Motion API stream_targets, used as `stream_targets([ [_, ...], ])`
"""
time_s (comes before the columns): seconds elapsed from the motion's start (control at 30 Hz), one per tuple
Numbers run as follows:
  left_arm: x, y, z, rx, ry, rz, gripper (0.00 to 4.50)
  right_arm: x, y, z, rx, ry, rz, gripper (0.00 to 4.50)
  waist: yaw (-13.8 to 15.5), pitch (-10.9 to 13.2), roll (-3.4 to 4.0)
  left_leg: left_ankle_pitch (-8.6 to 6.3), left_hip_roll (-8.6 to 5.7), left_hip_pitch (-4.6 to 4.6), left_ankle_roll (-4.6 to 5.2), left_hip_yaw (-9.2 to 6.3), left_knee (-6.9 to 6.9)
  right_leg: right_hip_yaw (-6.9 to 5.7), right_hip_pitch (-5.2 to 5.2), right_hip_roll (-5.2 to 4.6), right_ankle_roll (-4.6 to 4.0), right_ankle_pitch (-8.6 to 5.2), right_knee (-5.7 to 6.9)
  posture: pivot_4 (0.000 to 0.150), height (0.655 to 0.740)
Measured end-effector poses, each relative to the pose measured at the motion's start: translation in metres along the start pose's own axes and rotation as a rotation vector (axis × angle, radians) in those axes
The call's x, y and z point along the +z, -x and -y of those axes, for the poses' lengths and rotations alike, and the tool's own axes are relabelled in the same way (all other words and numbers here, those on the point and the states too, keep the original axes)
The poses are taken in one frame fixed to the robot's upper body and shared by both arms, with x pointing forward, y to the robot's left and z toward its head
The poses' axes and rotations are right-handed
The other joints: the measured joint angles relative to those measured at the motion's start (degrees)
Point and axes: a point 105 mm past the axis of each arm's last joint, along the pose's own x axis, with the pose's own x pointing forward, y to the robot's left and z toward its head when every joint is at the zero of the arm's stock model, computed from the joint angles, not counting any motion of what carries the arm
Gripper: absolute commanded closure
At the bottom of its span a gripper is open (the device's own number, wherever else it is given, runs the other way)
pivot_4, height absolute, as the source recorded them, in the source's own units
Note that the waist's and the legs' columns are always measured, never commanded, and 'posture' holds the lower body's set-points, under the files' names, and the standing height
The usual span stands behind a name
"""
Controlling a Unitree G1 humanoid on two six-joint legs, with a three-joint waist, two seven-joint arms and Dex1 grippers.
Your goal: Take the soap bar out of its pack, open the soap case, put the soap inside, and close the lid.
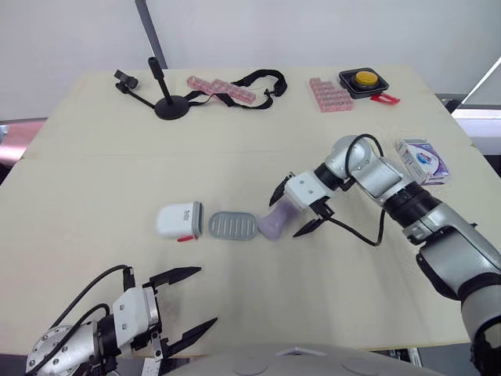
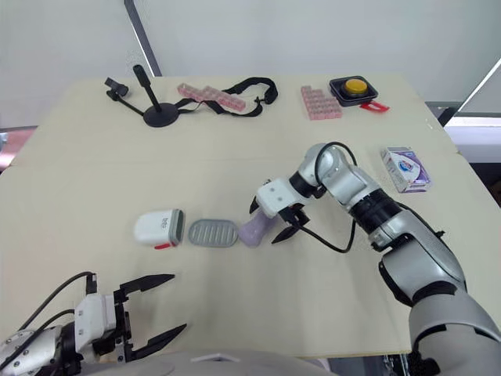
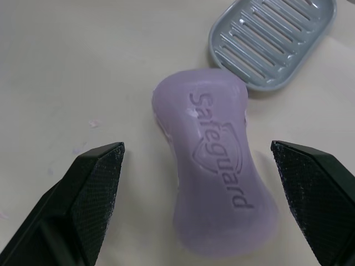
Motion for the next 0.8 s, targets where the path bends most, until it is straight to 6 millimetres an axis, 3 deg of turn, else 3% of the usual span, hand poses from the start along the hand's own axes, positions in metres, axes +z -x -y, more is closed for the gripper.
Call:
stream_targets([
  [0.43,0.005,-0.009,-0.004,0.033,-0.018,0.017,0.0,-0.005,-0.009,0.009,0.06,0.006,-0.027,0.0,-0.06,0.01,0.01,0.0,0.06,-0.05,0.0,0.01,0.01,-0.02,-0.08,-0.01,-0.05,-0.03,0.06,0.15,0.7096],
  [0.7,0.01,-0.014,-0.005,0.031,-0.024,0.021,0.0,-0.004,-0.011,0.011,0.075,0.04,-0.028,2.6,-0.08,0.01,0.02,0.0,0.06,-0.05,-0.01,0.01,0.01,-0.03,-0.11,-0.03,-0.07,-0.04,0.12,0.15,0.7096],
  [0.8,0.011,-0.015,-0.006,0.038,-0.024,0.02,0.0,-0.005,-0.007,0.011,0.074,0.041,-0.041,2.72,-0.06,0.0,0.0,0.01,0.06,-0.06,-0.01,0.01,0.03,-0.03,-0.11,-0.02,-0.07,-0.04,0.12,0.15,0.7096],
])
